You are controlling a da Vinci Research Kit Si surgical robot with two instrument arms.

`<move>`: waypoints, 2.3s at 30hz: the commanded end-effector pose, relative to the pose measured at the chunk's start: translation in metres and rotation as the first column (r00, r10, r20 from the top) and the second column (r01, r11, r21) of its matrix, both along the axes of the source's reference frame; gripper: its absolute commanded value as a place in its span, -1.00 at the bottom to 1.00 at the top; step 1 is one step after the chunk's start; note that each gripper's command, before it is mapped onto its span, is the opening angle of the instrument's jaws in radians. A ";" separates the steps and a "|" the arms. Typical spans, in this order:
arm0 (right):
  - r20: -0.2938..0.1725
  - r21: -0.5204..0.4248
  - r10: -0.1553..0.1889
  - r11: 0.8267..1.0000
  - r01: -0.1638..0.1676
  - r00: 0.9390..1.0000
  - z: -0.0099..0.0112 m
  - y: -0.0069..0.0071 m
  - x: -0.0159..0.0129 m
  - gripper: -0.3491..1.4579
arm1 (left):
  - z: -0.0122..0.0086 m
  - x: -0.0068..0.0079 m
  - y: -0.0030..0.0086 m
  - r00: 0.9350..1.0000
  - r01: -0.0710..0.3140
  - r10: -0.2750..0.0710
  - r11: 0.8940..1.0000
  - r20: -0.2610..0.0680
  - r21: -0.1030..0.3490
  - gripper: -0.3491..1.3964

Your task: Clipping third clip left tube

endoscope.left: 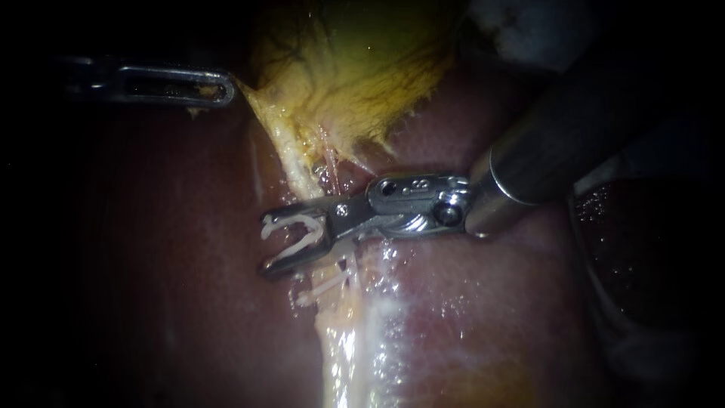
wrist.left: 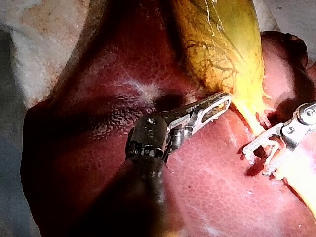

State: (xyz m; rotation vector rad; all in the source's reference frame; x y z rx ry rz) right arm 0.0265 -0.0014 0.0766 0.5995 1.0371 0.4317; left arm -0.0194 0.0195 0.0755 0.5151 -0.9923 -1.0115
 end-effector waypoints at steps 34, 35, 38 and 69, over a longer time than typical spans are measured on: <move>-0.102 0.244 -0.052 0.967 0.076 0.993 -0.0017 0.0011 -0.0078 -0.06 | 0.0000 0.0001 0.0000 1.000 0.000 0.000 1.000 0.000 0.000 -1.00; -0.100 0.247 -0.051 0.966 0.075 0.994 -0.0012 0.0011 -0.0078 -0.06 | 0.0000 0.0001 0.0000 1.000 0.000 0.000 1.000 0.000 0.000 -1.00; -0.089 0.266 -0.044 0.962 0.066 0.995 0.0002 0.0009 -0.0081 -0.06 | 0.0000 0.0001 0.0000 1.000 0.000 0.000 1.000 0.000 0.000 -1.00; -0.362 0.557 0.163 0.827 0.073 0.918 0.0008 0.0000 -0.0026 -0.05 | 0.0000 0.0001 -0.0001 1.000 0.000 0.000 1.000 0.000 0.000 -1.00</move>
